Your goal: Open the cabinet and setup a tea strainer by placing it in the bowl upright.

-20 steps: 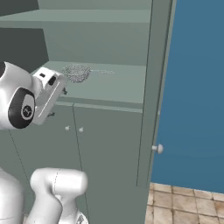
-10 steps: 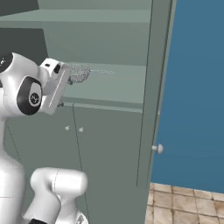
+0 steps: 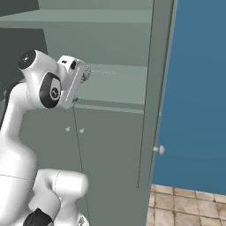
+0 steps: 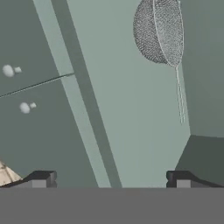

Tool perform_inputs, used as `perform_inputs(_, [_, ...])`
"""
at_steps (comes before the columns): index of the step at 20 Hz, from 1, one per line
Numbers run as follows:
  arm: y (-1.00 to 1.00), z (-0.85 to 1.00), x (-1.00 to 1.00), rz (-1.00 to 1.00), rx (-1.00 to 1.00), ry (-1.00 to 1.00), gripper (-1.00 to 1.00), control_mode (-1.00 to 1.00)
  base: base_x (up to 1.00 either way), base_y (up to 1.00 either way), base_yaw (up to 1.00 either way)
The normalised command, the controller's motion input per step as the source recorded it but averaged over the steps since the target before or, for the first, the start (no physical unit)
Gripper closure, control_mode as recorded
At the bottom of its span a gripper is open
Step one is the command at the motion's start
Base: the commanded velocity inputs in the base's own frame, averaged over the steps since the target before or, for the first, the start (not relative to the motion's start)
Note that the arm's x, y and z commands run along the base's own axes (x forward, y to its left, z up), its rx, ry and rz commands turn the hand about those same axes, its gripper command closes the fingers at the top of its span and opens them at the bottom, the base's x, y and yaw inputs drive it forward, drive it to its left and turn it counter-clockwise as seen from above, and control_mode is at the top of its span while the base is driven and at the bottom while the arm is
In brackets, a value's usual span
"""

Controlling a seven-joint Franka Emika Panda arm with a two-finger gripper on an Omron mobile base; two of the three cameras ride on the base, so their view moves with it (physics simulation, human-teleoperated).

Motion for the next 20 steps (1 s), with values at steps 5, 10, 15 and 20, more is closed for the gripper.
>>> perform_inputs(5, [0.00,0.13,0.21,0.02,0.00,-0.13,-1.00,-1.00,0.00,0.00,0.00])
perform_inputs(10, [0.00,0.01,0.34,0.00,-0.03,-0.05,-1.00,-1.00,0.00,0.00,0.00])
perform_inputs(15, [0.00,0.01,0.51,0.00,0.00,0.00,-1.00,-1.00,0.00,0.00,0.00])
perform_inputs(20, [0.00,0.19,0.42,0.00,0.00,0.00,-1.00,-1.00,0.00,0.00,0.00])
